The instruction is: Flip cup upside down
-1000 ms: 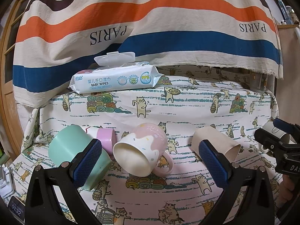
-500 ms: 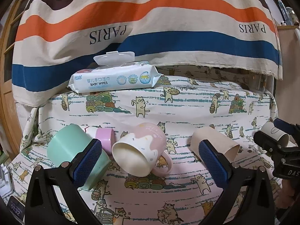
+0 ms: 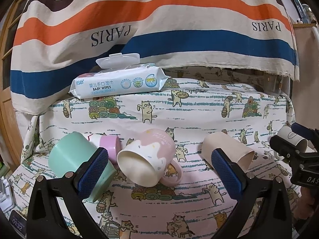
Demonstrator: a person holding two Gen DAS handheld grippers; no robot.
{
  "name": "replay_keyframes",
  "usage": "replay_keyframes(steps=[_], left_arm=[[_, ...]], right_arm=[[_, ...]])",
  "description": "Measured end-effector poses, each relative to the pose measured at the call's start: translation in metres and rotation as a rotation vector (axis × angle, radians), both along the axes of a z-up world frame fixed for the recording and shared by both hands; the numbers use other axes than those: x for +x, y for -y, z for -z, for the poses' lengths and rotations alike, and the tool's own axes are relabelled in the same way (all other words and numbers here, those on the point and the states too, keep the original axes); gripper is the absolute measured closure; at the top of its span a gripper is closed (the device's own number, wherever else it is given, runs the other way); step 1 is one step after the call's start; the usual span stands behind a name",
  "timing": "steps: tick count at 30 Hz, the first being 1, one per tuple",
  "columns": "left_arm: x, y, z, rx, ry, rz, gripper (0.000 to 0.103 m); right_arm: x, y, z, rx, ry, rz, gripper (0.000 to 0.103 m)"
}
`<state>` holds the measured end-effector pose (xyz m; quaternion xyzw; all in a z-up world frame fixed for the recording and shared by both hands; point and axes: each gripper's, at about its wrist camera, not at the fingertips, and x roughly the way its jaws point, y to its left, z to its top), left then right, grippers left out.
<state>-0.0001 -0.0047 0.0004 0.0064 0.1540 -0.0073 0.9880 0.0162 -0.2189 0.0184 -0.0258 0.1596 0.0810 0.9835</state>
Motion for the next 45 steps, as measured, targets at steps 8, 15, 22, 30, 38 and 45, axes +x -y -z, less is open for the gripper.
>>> replay_keyframes(steps=[8, 15, 22, 30, 38, 45], left_arm=[[-0.0005, 0.0004, -0.0004, 0.001, 0.004, 0.004, 0.0], [-0.0014, -0.0027, -0.0007, -0.007, 0.006, -0.026, 0.0], [-0.0018, -0.0012, -0.0009, 0.006, 0.011, -0.021, 0.0], [-0.0022, -0.0004, -0.0003, 0.004, 0.007, -0.021, 0.0], [-0.001, 0.0018, -0.0001, 0.011, 0.001, -0.016, 0.0], [-0.0007, -0.0005, 0.0001, -0.003, 0.002, -0.024, 0.0]], right_arm=[[0.0, 0.0006, 0.0001, 0.007, -0.003, 0.004, 0.0], [0.0, 0.0011, 0.0001, 0.006, -0.004, 0.003, 0.0], [0.0, 0.0009, 0.0002, 0.007, -0.004, 0.004, 0.0], [0.002, 0.0019, 0.0012, 0.008, -0.01, 0.004, 0.0], [0.0027, 0.0022, 0.0014, 0.01, -0.013, 0.004, 0.0], [0.0031, 0.0026, 0.0018, 0.012, -0.014, 0.004, 0.0]])
